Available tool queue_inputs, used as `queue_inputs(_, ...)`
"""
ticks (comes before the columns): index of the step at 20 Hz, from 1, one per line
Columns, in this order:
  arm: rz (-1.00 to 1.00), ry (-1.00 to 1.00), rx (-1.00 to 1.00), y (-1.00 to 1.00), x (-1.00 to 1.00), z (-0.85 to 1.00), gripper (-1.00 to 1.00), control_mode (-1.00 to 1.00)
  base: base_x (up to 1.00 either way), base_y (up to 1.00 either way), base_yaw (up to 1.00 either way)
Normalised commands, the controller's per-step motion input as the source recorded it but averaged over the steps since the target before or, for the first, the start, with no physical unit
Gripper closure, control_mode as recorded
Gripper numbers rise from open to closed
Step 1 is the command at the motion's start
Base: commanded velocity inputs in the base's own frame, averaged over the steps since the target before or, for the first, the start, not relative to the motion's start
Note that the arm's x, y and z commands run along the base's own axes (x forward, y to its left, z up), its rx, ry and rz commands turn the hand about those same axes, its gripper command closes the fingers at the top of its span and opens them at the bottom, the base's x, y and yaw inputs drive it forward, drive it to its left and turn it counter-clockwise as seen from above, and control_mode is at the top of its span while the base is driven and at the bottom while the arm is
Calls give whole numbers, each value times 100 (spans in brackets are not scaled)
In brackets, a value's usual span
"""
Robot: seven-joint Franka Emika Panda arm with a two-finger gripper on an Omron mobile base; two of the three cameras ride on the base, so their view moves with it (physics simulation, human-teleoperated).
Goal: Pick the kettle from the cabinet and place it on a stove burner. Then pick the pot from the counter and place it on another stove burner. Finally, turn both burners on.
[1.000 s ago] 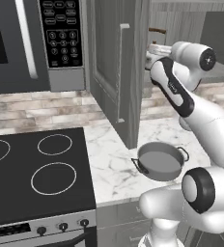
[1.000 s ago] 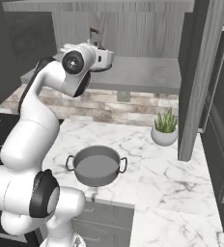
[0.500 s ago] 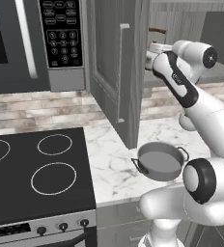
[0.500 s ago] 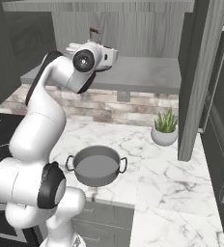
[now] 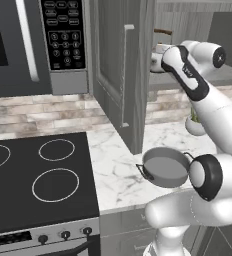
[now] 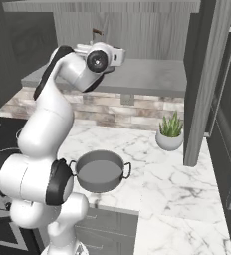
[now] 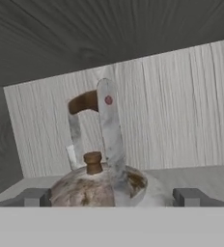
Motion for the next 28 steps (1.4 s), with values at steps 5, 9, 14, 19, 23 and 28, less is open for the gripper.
queue_inputs(5, 5, 0, -2, 0, 14, -2, -100, -100, 0, 0, 0)
queue_inputs(9, 5, 0, -1, 0, 14, -1, -100, -100, 0, 0, 0)
queue_inputs(14, 5, 0, 0, 0, 11, 0, 100, -100, 0, 0, 0)
queue_inputs(19, 3, 0, 0, 0, 12, 0, 100, -100, 0, 0, 0)
queue_inputs(23, 1, 0, 0, 0, 1, 0, 100, -100, 0, 0, 0)
queue_inputs(28, 0, 0, 0, 3, 0, 0, 100, -100, 0, 0, 0)
